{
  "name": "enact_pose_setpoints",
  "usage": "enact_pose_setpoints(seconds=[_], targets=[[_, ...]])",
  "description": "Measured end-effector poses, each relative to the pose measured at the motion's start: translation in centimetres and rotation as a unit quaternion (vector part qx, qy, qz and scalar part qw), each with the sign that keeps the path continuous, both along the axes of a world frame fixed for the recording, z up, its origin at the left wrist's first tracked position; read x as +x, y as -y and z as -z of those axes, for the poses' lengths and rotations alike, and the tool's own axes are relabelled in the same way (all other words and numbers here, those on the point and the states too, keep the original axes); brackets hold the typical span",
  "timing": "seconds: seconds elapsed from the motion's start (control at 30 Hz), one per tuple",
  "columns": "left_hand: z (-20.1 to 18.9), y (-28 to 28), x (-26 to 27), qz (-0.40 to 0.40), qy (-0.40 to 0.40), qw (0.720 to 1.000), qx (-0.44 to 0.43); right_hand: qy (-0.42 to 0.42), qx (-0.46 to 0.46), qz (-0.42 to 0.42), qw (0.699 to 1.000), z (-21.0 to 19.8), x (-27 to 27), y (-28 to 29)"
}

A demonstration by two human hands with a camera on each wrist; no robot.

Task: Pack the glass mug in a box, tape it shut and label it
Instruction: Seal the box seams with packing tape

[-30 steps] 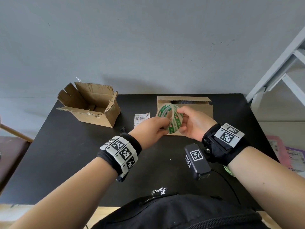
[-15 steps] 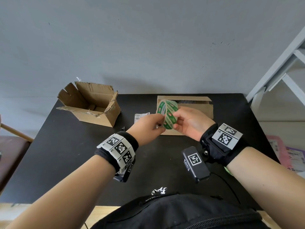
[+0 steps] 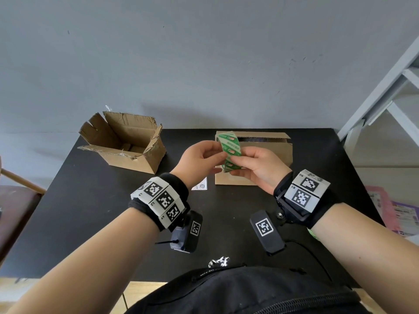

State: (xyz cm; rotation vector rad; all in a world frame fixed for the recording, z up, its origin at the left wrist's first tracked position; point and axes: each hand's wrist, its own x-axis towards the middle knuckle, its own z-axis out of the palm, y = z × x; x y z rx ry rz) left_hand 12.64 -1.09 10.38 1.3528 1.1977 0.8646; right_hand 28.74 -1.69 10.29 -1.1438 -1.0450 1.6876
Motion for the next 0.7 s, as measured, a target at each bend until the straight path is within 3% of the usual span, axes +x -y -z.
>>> enact_pose_setpoints(seconds=[0.17, 0.4, 0.7], targets=[[-0.07, 0.03, 0.13, 0.009, -0.033, 0.999, 0.013, -0.002, 0.003, 0.01, 1.0, 0.09, 0.02, 0.08], [-0.27, 0.01, 0.04, -0.007, -0.026, 1.0, 0.002, 0.062, 0.053, -0.008, 0.997, -0.08, -0.19, 0.45], [-0.03, 0.42, -0.02, 0.024, -0.009, 1.0, -0.006, 0.015, 0.01, 0.023, 1.0, -0.22, -0.15, 0.4]])
